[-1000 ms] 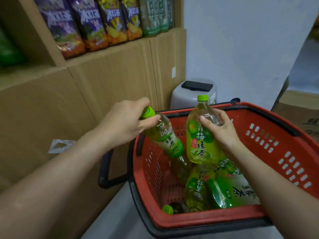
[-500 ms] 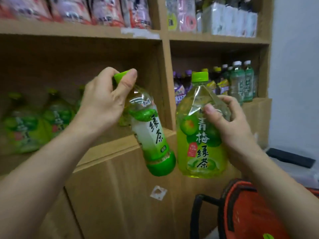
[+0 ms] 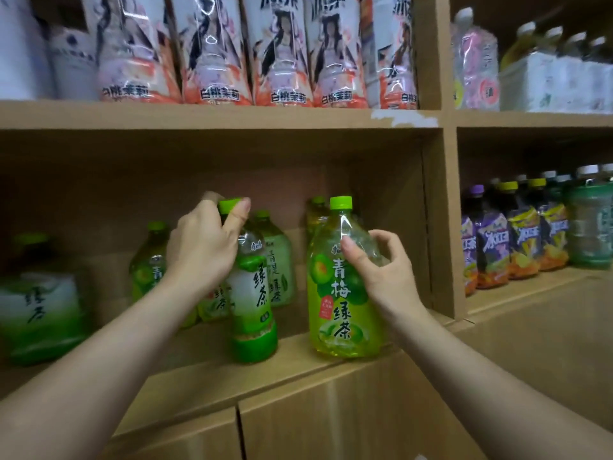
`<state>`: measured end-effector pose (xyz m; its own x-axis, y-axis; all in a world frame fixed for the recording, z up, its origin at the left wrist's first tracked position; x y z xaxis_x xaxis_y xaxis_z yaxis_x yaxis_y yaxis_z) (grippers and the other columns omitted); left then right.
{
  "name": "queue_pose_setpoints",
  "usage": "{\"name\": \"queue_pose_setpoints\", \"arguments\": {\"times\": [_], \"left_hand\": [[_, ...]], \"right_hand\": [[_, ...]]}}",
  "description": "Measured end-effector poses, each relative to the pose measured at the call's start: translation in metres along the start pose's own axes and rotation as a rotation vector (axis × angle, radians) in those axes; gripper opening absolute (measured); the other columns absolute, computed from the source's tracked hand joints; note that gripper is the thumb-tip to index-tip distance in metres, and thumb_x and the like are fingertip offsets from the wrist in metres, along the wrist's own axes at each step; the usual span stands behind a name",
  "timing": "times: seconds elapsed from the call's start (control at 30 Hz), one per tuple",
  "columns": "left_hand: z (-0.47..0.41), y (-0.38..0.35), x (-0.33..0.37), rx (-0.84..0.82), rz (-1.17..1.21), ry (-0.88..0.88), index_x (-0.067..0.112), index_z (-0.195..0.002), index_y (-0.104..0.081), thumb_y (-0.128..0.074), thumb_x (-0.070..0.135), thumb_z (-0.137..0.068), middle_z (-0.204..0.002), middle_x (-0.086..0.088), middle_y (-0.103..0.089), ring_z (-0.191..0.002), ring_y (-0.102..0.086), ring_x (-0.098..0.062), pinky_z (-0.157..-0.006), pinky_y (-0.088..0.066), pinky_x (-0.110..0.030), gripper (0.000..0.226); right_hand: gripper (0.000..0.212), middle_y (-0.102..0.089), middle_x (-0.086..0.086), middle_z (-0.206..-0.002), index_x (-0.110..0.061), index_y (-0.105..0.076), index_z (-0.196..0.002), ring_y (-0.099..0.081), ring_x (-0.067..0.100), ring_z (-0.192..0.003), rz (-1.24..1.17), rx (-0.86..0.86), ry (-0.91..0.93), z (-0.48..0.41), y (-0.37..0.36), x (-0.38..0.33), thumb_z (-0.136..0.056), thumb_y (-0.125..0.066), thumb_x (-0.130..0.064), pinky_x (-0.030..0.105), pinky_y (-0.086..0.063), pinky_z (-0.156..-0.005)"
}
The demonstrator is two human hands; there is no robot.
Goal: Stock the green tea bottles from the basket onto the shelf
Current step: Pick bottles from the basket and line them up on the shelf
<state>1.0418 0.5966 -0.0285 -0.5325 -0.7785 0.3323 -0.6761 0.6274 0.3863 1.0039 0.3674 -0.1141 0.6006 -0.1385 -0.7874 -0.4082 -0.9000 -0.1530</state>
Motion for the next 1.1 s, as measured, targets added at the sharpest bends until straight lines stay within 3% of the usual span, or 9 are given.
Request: {"name": "queue_pose_setpoints", "arguments": {"times": [0.13,0.27,0.37,0.5,0.6,0.7,0.9,1.0,1.1], "left_hand": [[-0.009,-0.011,-0.020,-0.043,0.063,0.069,0.013,-0.114,-0.049,-0.034,0.058,-0.093,-0.088,-0.010,-0.060,-0.090,-0.058,-0.036,-0.070,-0.044,-0.040,0.052],[0.008,-0.032,-0.036,-0.261,0.173,0.149,0.023,-0.135,-0.032,-0.036,0.066,-0.086,-0.130,-0.010,-0.052,-0.117,-0.049,-0.032,-0.093,-0.043,-0.044,0.065],[0.021,-0.031,-0.041,-0.346,0.228,0.164,0.029,-0.142,-0.018,-0.060,0.055,-0.082,-0.116,0.004,-0.052,-0.097,-0.055,-0.021,-0.081,-0.042,-0.029,0.078],[0.046,-0.037,-0.058,-0.521,0.220,0.207,0.027,-0.144,-0.010,-0.079,0.041,-0.069,-0.103,0.009,-0.059,-0.086,-0.057,-0.013,-0.079,-0.046,-0.026,0.103],[0.053,-0.044,-0.068,-0.501,0.228,0.237,0.023,-0.142,-0.017,-0.082,0.041,-0.066,-0.099,0.006,-0.062,-0.089,-0.061,-0.018,-0.078,-0.052,-0.032,0.101],[0.049,-0.049,-0.070,-0.422,0.267,0.245,0.024,-0.138,-0.024,-0.083,0.037,-0.066,-0.114,0.001,-0.062,-0.102,-0.061,-0.024,-0.089,-0.051,-0.037,0.094],[0.038,-0.074,-0.064,-0.451,0.278,0.305,0.024,-0.137,-0.028,-0.079,0.030,-0.073,-0.126,-0.002,-0.058,-0.111,-0.058,-0.027,-0.091,-0.046,-0.033,0.082],[0.036,-0.052,-0.061,-0.288,0.442,0.268,0.030,-0.136,-0.034,-0.067,0.025,-0.083,-0.124,0.001,-0.055,-0.115,-0.054,-0.022,-0.095,-0.045,-0.037,0.063],[0.058,-0.022,-0.042,-0.391,0.605,0.139,0.041,-0.132,-0.035,-0.061,0.057,-0.071,-0.124,0.007,-0.051,-0.115,-0.052,-0.010,-0.098,-0.045,-0.039,0.068]], "right_hand": [[0.063,-0.061,-0.005,-0.114,-0.031,-0.054,-0.112,-0.059,0.014,-0.105,0.106,-0.028,0.057,-0.006,-0.015,0.016,-0.063,-0.070,-0.068,0.025,-0.047,-0.082],[0.062,-0.060,-0.009,-0.114,-0.033,-0.051,-0.117,-0.059,0.015,-0.111,0.126,-0.113,0.036,-0.016,-0.022,0.025,-0.067,-0.062,-0.067,0.027,-0.048,-0.089],[0.080,-0.054,0.000,-0.131,-0.040,-0.046,-0.129,-0.055,0.020,-0.120,0.220,-0.173,0.012,-0.015,-0.018,0.028,-0.064,-0.055,-0.084,0.046,-0.045,-0.103],[0.094,-0.033,-0.003,-0.127,-0.051,-0.010,-0.143,-0.046,0.015,-0.111,0.557,-0.185,0.043,0.010,-0.015,0.024,-0.063,-0.053,-0.075,0.037,-0.040,-0.099],[0.114,-0.033,0.002,-0.142,-0.050,0.003,-0.145,-0.044,0.018,-0.122,0.619,-0.135,0.078,0.026,-0.022,0.020,-0.059,-0.069,-0.069,0.035,-0.035,-0.102],[0.126,-0.031,0.003,-0.152,-0.049,0.011,-0.145,-0.039,0.024,-0.135,0.656,-0.150,0.113,0.029,-0.035,0.019,-0.056,-0.077,-0.065,0.043,-0.033,-0.108],[0.123,-0.038,0.001,-0.148,-0.051,0.007,-0.143,-0.043,0.024,-0.131,0.605,-0.167,0.115,0.038,-0.059,0.014,-0.057,-0.080,-0.062,0.043,-0.037,-0.108],[0.122,-0.034,-0.002,-0.151,-0.053,0.009,-0.142,-0.041,0.022,-0.134,0.590,-0.217,0.117,0.045,-0.070,0.011,-0.056,-0.077,-0.067,0.042,-0.035,-0.108],[0.117,-0.030,-0.004,-0.153,-0.055,0.015,-0.140,-0.042,0.022,-0.134,0.596,-0.289,0.118,0.054,-0.083,0.007,-0.063,-0.072,-0.065,0.041,-0.037,-0.108]]}}
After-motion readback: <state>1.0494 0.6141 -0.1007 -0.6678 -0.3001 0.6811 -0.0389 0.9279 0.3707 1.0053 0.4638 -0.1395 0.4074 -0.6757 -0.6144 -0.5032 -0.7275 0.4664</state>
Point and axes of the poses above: each hand's wrist, its own z-axis away from the middle knuckle, its own y-axis out of the back of the hand, x = y × z, the point moved 4 cm from there along -z, towards the middle knuckle
